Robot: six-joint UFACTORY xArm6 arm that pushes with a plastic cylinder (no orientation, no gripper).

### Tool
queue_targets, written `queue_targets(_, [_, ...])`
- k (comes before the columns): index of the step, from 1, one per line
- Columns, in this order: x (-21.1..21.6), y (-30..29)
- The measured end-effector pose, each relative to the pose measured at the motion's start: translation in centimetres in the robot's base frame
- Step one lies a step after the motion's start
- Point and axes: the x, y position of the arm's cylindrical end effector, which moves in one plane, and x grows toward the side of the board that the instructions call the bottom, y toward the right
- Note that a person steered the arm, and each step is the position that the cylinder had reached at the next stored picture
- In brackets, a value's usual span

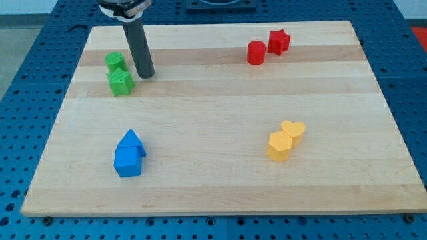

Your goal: Move the red blocks to the top center of the board

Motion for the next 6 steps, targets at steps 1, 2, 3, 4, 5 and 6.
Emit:
queue_targets(1, [-1.7,2.1])
queue_targets(2, [-8.0,7.4])
queue_targets(3, [-13.8,13.7])
queue_targets(4, [-15.4,22.7])
queue_targets(5, [-13.9,31.9])
queue_targets(6, [-10.1,32.8])
